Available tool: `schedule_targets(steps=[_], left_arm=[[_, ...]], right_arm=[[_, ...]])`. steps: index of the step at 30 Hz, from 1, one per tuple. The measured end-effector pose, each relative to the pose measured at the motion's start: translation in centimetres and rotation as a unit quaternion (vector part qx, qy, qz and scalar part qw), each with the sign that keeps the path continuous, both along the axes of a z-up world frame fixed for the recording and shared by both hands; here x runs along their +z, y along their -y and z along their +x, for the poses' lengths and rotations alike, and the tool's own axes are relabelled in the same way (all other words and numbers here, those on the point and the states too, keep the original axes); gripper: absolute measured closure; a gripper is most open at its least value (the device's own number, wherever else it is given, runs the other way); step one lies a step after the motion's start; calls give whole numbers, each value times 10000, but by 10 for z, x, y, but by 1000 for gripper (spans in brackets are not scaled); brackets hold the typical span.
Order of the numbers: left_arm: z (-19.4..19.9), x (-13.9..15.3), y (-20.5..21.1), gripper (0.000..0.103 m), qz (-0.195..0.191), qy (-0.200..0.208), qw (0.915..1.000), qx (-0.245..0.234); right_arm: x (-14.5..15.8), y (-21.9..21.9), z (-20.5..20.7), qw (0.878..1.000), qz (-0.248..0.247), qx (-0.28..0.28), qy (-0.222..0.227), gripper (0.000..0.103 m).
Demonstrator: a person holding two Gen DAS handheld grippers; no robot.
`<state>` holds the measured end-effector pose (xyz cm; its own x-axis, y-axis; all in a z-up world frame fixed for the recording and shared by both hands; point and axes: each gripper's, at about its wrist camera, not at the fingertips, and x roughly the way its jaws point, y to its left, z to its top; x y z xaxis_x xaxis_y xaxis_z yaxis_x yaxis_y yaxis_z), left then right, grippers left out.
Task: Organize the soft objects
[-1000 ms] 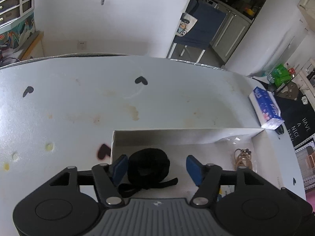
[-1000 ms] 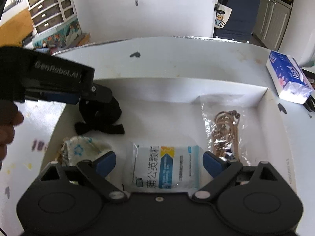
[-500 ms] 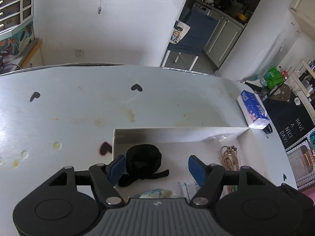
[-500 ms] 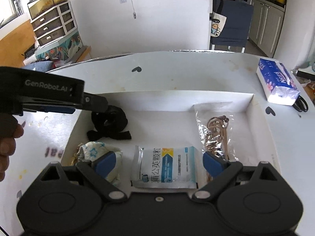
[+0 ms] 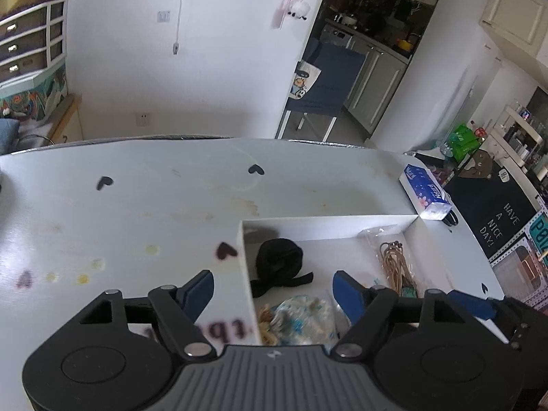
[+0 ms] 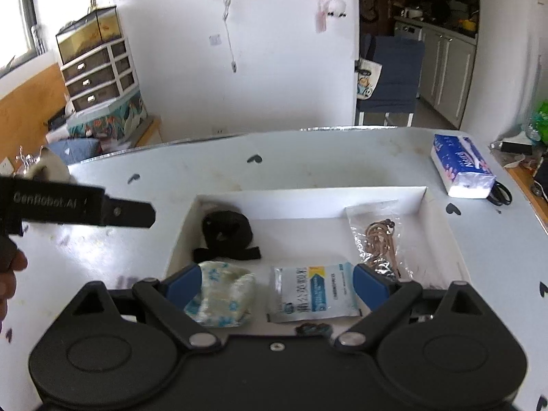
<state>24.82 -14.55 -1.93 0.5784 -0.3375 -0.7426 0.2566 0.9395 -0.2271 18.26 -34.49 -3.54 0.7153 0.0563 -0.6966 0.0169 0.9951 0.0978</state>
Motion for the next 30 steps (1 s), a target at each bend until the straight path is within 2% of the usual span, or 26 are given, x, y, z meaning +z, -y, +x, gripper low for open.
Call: schedule_targets(steps=[15,21,30], left_arm=[[-56,31,-62,5,243,577,9977,-273],[-84,42,-69,0,240,856,9960,-117],[-139,52,-61,0,355,1255,9912,221]], right_arm=[[38,-44,-72,9948,85,-640,785,4],[58,-42,-97,9917,-41,-563,1157,0],[74,-18,-133,9892,-188,-413,1393,0]])
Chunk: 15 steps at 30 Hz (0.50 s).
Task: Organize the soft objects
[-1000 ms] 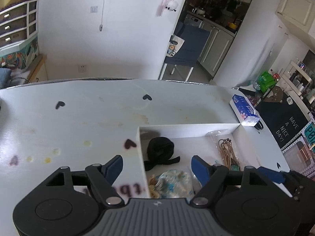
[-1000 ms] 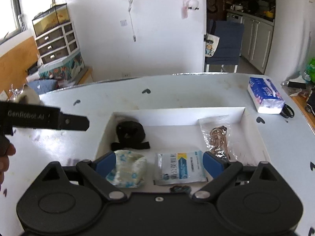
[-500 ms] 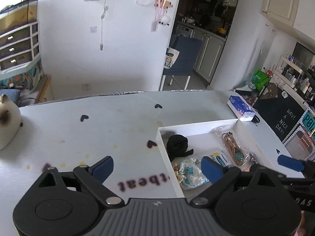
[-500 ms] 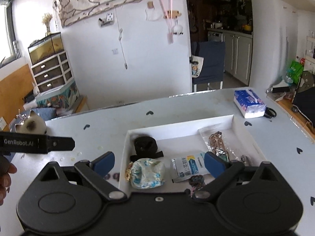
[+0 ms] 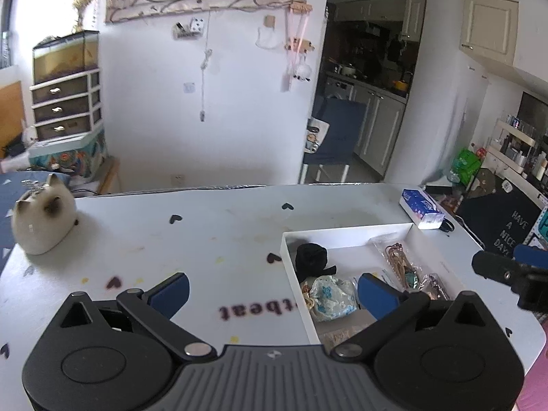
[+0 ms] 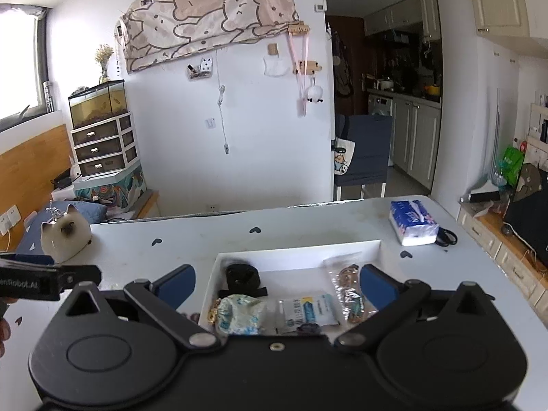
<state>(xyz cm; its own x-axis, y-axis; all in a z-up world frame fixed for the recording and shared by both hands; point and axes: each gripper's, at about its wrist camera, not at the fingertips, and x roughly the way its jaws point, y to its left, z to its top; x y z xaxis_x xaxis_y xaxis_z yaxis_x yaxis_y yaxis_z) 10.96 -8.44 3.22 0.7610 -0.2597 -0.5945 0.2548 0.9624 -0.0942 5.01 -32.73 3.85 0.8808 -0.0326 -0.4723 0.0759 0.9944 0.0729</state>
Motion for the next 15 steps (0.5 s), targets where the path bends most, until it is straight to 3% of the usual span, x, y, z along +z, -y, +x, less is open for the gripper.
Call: schedule_targets(steps=[15], left_arm=[[-83,-6,22,0,-116,125,9988,456]], right_arm=[[-7,24,-58,9993,-124,352,-16,0]])
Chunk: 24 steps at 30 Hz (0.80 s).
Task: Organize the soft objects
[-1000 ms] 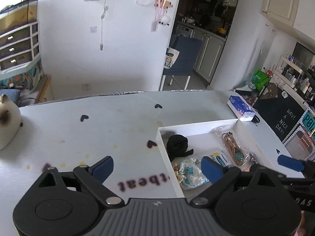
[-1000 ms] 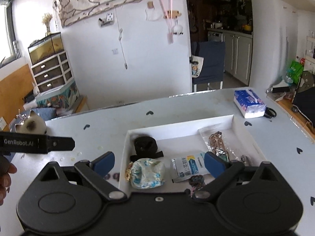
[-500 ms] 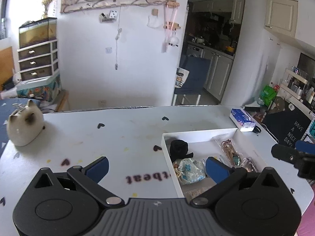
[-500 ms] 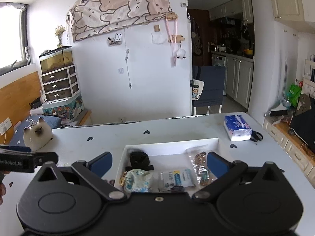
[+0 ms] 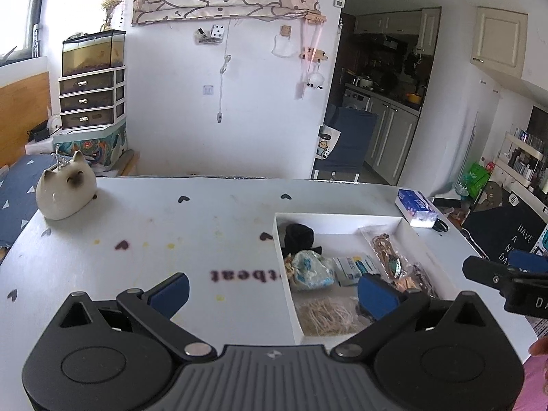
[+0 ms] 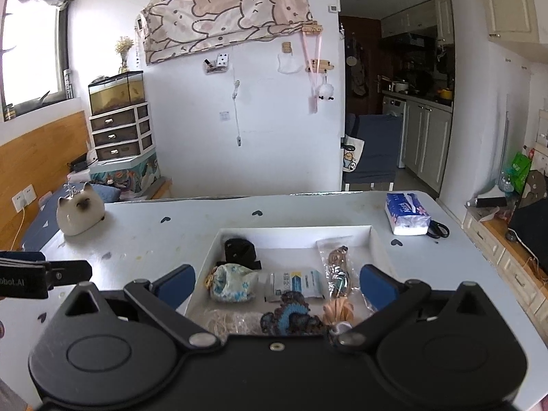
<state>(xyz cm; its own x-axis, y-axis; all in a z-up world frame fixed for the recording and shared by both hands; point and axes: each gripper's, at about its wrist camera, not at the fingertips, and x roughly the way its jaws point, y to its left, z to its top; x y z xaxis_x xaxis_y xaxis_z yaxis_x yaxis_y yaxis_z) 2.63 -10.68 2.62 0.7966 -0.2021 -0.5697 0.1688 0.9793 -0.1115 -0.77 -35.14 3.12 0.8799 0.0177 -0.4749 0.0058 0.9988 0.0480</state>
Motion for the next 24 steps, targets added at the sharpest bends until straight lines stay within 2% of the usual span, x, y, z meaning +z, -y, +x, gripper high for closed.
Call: schedule_targets(steps=[10,24], left_arm=[[-35,-3,10,0,22,19,10000,83],[-50,-2,13,0,76,84,9998,155]], right_arm=[[-2,10,-23,9999,-10,94,51,0],[-6,15,-40,9999,-19,112,35,0]])
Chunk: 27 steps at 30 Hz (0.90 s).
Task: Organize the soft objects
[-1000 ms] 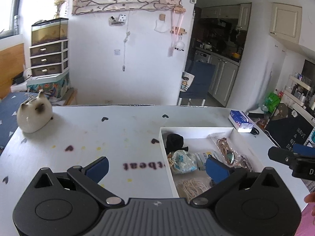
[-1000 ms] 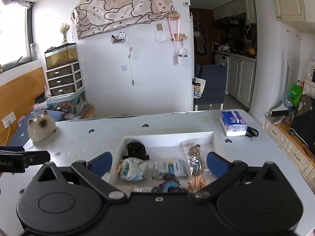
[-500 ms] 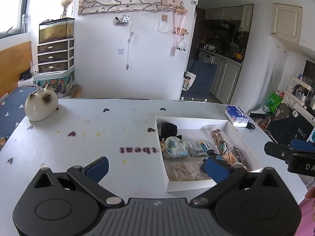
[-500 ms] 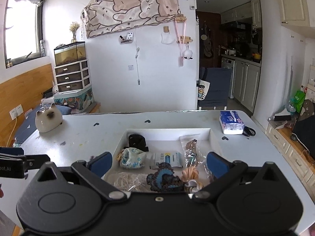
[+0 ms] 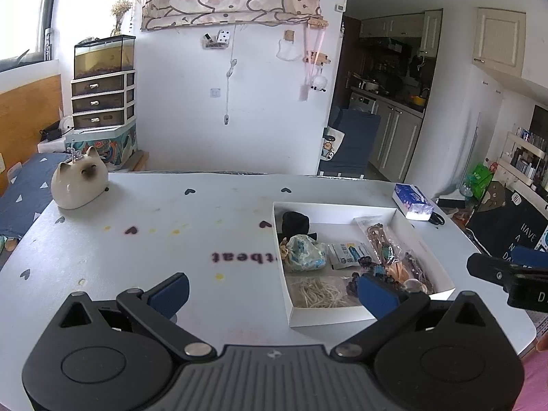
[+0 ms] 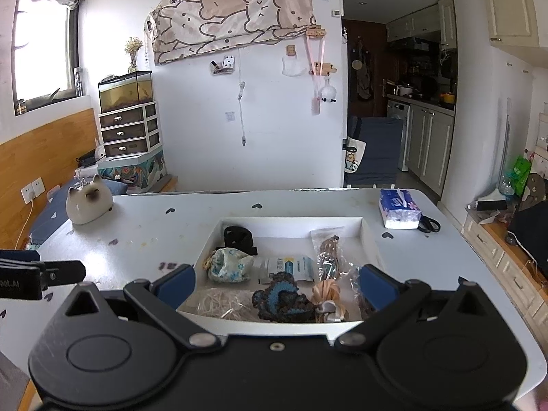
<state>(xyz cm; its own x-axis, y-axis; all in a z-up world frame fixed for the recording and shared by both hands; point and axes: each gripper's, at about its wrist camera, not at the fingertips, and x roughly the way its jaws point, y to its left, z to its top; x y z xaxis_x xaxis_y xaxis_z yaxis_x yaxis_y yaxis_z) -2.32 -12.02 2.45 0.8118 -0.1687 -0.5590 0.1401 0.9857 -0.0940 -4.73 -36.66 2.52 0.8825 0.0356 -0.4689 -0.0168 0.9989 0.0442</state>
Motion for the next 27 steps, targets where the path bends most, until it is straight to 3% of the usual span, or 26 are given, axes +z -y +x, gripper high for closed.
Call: schedule_targets(steps=[27], left_arm=[[-4,2,3,0,23,9,10000,-11]], right_arm=[[4,5,-2,10000,-8,22,-22,0]])
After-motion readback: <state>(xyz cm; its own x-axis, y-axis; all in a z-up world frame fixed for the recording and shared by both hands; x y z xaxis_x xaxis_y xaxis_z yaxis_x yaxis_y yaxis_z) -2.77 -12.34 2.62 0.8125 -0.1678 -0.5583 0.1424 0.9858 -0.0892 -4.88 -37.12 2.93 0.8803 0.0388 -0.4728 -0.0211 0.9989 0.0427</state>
